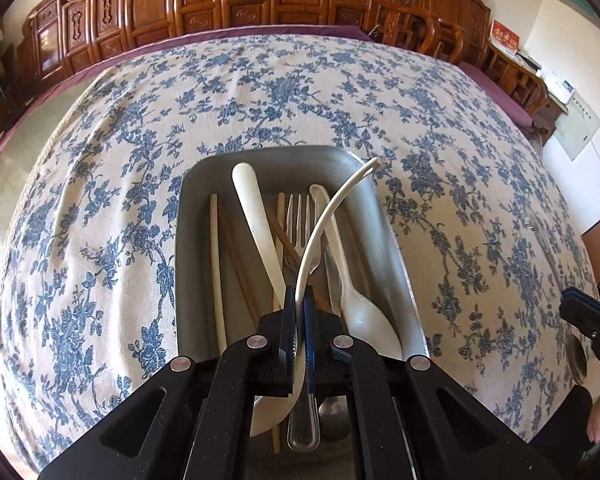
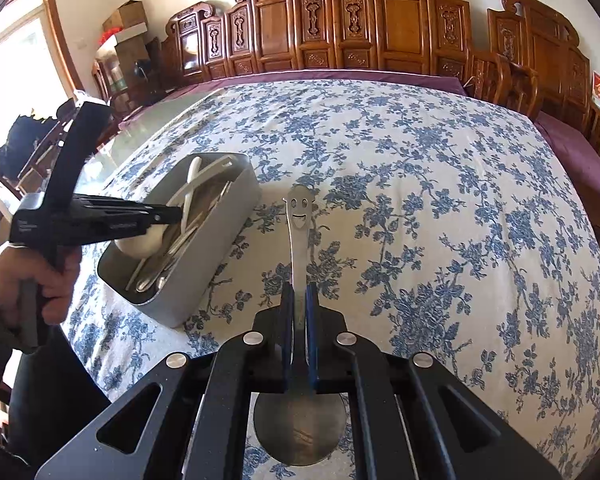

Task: Organize utensils
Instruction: 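Carry the white plastic spoon into the tray with the left gripper, then open the left gripper to release the white spoon in the tray, then lower the metal spoon into the tray and open the right gripper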

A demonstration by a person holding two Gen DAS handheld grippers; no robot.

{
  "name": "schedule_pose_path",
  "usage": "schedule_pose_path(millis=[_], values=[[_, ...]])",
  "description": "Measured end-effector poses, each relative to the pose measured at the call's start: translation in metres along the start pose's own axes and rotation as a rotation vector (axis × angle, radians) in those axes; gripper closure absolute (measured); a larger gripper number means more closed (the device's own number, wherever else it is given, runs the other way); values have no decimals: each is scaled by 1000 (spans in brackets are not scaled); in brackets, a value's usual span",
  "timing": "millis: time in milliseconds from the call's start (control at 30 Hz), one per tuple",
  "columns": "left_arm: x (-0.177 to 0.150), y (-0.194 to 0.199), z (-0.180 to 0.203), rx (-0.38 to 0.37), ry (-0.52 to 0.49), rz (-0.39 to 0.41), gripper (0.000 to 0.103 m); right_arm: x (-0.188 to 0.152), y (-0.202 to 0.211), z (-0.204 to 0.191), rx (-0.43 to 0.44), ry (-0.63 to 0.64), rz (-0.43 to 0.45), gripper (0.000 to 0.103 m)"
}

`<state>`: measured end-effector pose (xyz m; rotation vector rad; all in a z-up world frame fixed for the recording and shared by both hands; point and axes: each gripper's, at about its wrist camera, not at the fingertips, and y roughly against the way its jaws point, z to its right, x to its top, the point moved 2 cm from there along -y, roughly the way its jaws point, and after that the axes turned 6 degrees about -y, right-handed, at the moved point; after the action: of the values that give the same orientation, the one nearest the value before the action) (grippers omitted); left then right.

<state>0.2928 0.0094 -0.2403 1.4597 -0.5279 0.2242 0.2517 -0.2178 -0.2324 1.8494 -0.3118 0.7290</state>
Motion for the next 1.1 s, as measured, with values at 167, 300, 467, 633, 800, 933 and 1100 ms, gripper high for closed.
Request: schedule_pose_path(millis=[167,300,467,633,800,933,1100], values=[[0,-7,-7,20,22,-17,100,4,-3,-7,17,8,1,96],[-1,-13,-11,24,33,-44,100,6,-5,-13,31,11,3,96],[-2,-2,-10,4,24,-19,97,11,-8,-20,46,14,3,96],[-4,22,-13,-3,14,26,95,19,-9,-35,63,28,10,95],[-8,50,-19,11,-6,78,94,29,-15,-58,88,45,15,96],[-12,69,-28,30,-19,108,94,38,-23,-79,106,61,15,96],[-19,88,-43,43,-13,136,94,46,-37,-100,119,67,9,96]])
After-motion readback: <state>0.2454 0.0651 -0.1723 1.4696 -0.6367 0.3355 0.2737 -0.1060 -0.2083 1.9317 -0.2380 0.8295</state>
